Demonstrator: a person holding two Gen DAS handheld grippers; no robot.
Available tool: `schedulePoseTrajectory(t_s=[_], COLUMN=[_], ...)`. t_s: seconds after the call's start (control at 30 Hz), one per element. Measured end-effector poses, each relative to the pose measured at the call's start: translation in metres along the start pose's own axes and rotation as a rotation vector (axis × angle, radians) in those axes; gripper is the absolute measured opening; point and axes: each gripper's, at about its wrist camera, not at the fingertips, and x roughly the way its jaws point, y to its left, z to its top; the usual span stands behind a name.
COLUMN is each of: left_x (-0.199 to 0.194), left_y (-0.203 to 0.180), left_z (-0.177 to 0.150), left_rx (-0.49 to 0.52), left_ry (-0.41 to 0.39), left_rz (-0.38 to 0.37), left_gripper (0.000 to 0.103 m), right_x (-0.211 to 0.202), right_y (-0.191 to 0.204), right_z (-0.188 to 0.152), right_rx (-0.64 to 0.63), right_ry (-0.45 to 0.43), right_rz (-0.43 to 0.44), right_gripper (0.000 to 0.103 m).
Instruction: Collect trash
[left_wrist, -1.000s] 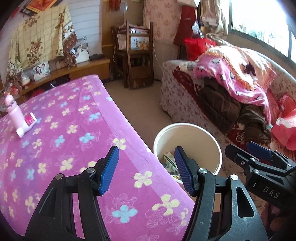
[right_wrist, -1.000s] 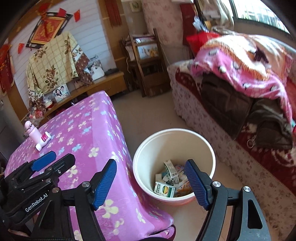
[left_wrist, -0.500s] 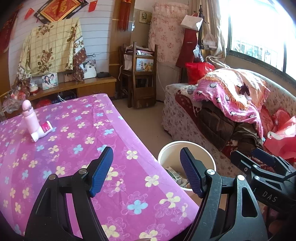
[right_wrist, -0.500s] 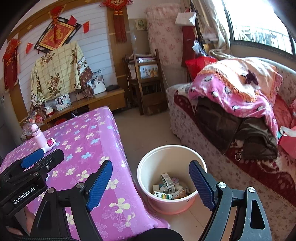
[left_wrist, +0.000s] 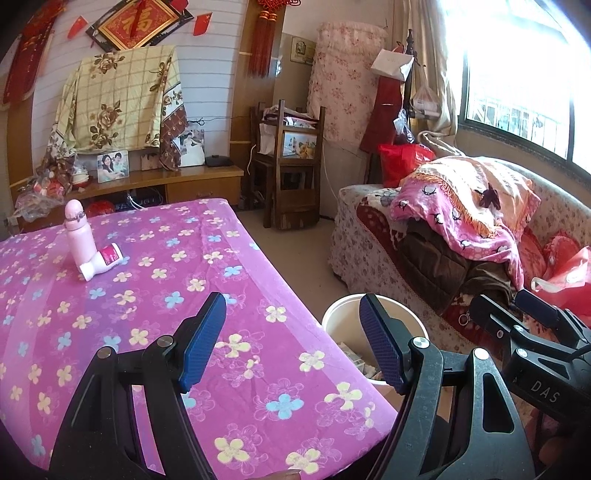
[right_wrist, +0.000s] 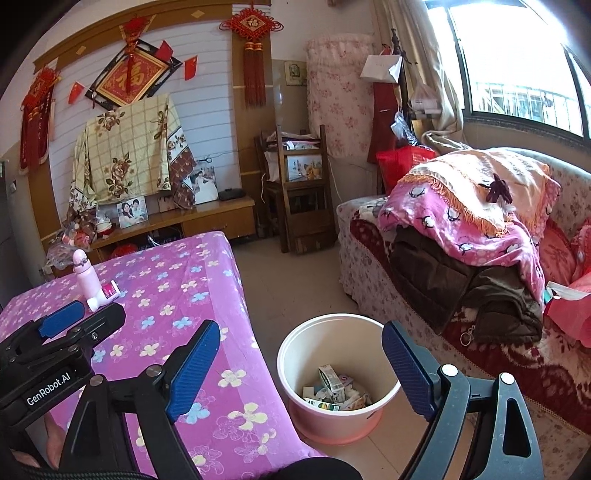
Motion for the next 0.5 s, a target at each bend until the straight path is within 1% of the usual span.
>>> schedulePoseTrajectory(t_s=[0.5], left_x=[-0.0019], left_y=[-0.0025], left_z=[-0.0033], left_rx=[0.010], left_ry=[-0.003], left_rz=[0.027], left_gripper=[0.074], right_x=[-0.0033], right_y=[-0.0004], right_z=[-0.0008], right_rx=[0.006], right_ry=[0.002], right_rz=[0.006], right_gripper=[0.088])
